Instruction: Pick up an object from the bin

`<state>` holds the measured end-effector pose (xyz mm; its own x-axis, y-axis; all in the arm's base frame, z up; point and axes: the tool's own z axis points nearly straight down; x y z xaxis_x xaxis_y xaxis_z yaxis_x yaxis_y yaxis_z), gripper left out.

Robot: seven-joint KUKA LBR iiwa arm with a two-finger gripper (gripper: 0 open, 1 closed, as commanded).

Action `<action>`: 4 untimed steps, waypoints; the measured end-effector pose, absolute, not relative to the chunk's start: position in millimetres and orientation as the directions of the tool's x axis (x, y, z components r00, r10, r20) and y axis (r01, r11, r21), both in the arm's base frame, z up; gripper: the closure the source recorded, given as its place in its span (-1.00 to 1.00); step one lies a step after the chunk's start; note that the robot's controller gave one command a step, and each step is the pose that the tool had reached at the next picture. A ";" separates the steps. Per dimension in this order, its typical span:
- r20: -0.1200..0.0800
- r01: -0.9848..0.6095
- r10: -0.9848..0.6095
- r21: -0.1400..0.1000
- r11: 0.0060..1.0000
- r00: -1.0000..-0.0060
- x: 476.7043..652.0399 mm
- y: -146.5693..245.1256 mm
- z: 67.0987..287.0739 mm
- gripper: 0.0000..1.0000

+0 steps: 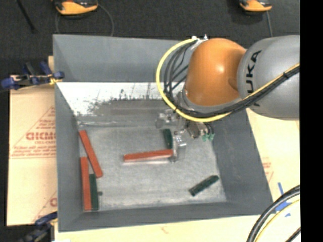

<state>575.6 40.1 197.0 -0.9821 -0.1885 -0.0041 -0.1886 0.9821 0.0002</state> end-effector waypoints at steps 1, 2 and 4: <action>0.001 -0.261 -0.261 0.000 0.965 -0.965 599.4 37.6 66.1 -1.00; -0.006 -0.257 -0.257 0.001 0.966 -0.966 601.1 37.8 71.2 1.00; -0.006 -0.254 -0.254 0.001 0.967 -0.967 601.1 37.7 71.1 1.00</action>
Offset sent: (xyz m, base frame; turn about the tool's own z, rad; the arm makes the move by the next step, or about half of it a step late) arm 0.0240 -0.0020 -0.1270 -0.0758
